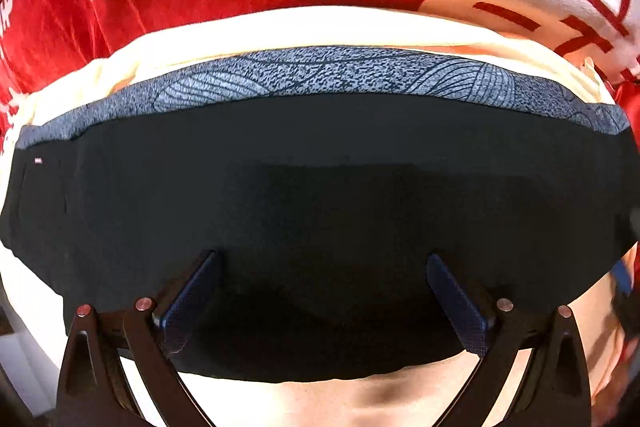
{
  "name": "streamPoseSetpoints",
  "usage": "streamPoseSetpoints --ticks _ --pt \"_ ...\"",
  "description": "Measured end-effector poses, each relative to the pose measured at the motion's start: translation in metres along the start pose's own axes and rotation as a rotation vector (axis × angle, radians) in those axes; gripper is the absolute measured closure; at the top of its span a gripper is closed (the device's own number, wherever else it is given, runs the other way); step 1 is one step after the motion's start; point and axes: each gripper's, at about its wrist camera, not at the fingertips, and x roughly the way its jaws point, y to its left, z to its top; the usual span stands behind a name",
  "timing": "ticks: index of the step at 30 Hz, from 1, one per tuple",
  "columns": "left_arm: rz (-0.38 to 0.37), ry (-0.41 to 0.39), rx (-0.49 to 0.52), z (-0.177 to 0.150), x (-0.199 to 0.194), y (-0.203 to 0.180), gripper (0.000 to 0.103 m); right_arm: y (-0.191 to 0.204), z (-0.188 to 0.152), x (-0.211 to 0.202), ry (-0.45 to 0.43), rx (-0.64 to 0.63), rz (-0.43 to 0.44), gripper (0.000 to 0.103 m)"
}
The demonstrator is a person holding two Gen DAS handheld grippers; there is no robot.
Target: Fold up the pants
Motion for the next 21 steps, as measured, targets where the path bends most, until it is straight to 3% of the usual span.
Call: streamPoseSetpoints --ticks 2,4,5,6,7,8,9,14,17,19,21 --pt "0.001 -0.009 0.014 0.0 0.0 -0.002 0.0 0.007 0.007 0.008 0.0 0.008 -0.006 0.037" --pt "0.003 -0.012 0.031 0.001 -0.002 -0.004 0.0 0.014 0.012 0.013 0.034 0.015 -0.08 0.06" --pt "0.012 -0.011 0.043 0.001 -0.006 -0.007 0.0 0.015 0.015 0.014 0.051 0.018 -0.125 0.08" --pt "0.025 -0.014 0.052 -0.002 -0.012 -0.015 0.007 0.016 0.017 0.012 0.061 0.027 -0.124 0.086" --pt "0.031 -0.024 0.056 -0.001 -0.017 -0.017 0.017 0.02 0.019 0.009 0.064 0.02 -0.117 0.087" --pt "0.013 -0.024 0.068 0.0 -0.025 -0.02 0.034 0.027 0.02 0.004 0.065 -0.018 -0.121 0.089" --pt "-0.004 -0.022 0.076 0.002 -0.03 -0.023 0.042 0.037 0.02 0.0 0.062 -0.063 -0.126 0.089" --pt "-0.106 -0.106 0.123 0.005 -0.053 -0.047 0.042 0.082 0.016 -0.019 0.027 -0.222 -0.116 0.089" --pt "-0.168 -0.024 0.147 -0.009 -0.025 -0.075 0.042 0.1 0.011 -0.02 0.027 -0.285 -0.107 0.091" --pt "-0.112 -0.124 0.211 -0.02 -0.031 -0.088 0.041 0.118 0.005 -0.019 0.016 -0.358 -0.119 0.091" --pt "-0.111 -0.134 0.223 -0.022 -0.034 -0.092 0.041 0.139 -0.002 -0.019 0.006 -0.43 -0.118 0.091"
